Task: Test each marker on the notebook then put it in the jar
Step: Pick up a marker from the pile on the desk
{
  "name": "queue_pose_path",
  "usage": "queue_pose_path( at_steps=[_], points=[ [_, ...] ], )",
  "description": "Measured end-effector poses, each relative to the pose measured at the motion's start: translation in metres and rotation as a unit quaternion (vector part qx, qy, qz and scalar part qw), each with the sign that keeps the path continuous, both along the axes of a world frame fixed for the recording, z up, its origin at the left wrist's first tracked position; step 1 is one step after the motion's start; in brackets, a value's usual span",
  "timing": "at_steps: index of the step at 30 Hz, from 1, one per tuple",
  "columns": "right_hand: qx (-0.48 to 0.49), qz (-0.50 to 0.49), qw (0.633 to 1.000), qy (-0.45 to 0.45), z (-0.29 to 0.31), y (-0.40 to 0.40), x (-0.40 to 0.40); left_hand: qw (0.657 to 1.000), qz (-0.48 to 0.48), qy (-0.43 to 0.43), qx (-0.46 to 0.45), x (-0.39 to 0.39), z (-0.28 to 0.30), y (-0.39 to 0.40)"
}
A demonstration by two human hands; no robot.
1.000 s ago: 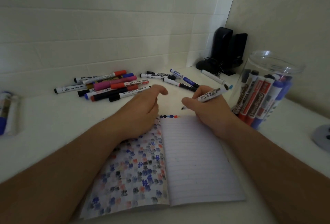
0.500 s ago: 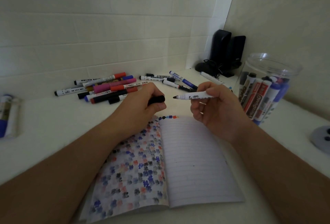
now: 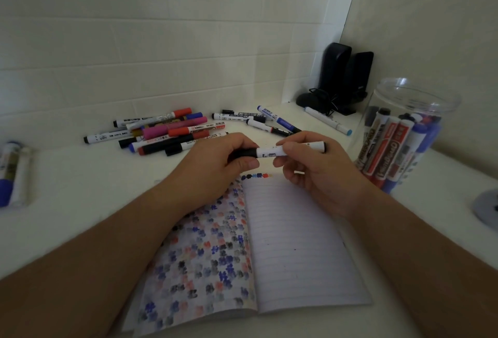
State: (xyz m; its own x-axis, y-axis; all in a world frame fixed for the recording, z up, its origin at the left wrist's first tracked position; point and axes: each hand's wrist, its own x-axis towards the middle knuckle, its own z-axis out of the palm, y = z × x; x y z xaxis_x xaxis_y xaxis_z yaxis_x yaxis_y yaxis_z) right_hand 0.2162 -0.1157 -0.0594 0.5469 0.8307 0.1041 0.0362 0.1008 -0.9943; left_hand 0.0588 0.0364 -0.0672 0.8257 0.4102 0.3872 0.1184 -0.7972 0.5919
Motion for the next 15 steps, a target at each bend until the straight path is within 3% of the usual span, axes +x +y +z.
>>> queue_pose_path(
  at_steps=[5,12,15],
  points=[
    [0.013,-0.031,0.999,0.042,0.0,0.003,-0.005,0.999,0.019,-0.038,0.012,0.001,0.001,-0.003],
    [0.026,0.002,0.992,0.121,0.009,0.007,-0.013,0.991,0.052,-0.087,0.087,-0.002,0.009,-0.009],
    [0.018,-0.003,0.994,0.108,0.007,0.005,-0.019,0.992,0.044,-0.056,0.101,-0.004,0.013,-0.009]
  ],
)
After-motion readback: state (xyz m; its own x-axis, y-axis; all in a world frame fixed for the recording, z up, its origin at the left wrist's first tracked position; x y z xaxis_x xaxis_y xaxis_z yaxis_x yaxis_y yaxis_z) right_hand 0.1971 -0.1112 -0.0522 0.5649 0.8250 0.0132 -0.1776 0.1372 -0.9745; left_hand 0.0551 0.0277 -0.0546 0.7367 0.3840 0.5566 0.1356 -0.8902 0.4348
